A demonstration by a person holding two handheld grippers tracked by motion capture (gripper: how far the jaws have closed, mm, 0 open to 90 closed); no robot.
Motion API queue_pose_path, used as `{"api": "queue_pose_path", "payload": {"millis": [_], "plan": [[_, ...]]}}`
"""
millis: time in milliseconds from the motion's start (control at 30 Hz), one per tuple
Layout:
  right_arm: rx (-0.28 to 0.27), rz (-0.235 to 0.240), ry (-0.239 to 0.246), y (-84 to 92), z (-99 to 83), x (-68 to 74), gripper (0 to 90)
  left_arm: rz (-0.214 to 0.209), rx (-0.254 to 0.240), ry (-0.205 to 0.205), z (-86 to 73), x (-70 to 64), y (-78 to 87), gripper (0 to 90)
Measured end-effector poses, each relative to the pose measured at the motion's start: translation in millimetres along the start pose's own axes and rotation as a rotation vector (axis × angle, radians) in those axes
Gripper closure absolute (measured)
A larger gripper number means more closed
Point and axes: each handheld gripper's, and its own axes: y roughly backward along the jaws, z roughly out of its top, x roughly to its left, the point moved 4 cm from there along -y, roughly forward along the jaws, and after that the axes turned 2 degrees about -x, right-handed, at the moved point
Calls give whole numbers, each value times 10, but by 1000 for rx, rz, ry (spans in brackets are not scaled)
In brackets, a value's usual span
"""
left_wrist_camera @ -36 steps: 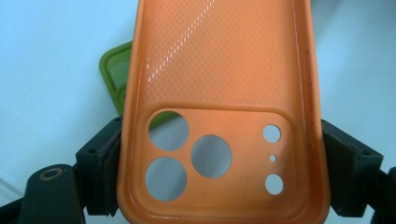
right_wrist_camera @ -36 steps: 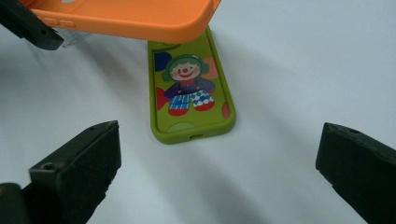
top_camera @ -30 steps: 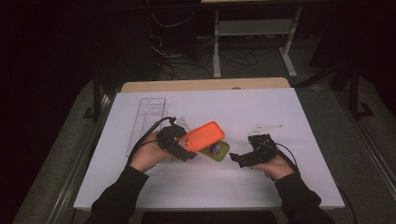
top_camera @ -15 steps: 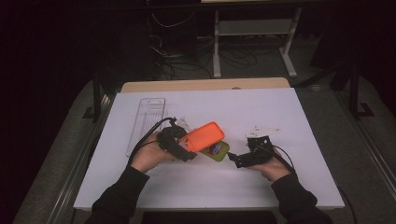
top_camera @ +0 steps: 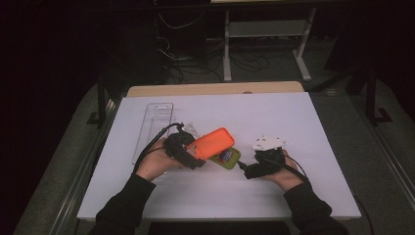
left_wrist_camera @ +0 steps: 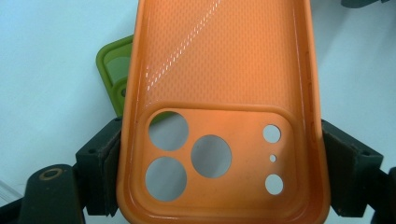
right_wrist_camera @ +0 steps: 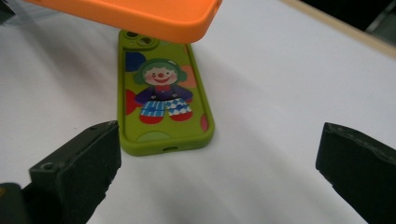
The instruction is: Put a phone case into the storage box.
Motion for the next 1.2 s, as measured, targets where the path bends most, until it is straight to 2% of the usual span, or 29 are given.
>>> {"api": "queue_pose_path", "payload": {"millis": [67, 233, 300, 667, 833, 867, 933, 967, 1000, 1133, 1200], "plan": [[-8, -16, 36, 3, 11, 2, 0, -1, 0, -2, 0, 0, 2, 164], [-23, -46, 72, 16, 29, -5, 0, -6, -1, 5, 2, -18, -14, 163], [-26, -60, 98, 23, 31, -9, 0, -7, 8, -9, -3, -11, -20, 164], [-39, -110, 212, 50, 62, 7, 0, -4, 15, -4, -6, -16, -32, 163], [-64, -148, 281, 64, 93, 36, 0, -4, 15, -4, -6, -16, -32, 163], [-64, -157, 297, 67, 97, 44, 0, -2, 7, 6, -3, -25, -39, 163], [-64, -171, 326, 67, 103, 66, 0, -1, 20, -10, -5, -14, -33, 163], [-61, -177, 344, 65, 103, 75, 0, 0, 24, -20, -3, -7, -31, 163], [-60, -189, 369, 61, 105, 77, 0, -1, 11, -4, -1, -15, -40, 163], [-54, -224, 450, 50, 109, 102, 0, 1, 8, -1, -6, -8, -46, 164], [-52, -236, 486, 42, 109, 122, 0, -1, 22, -7, -7, -5, -37, 163]]}}
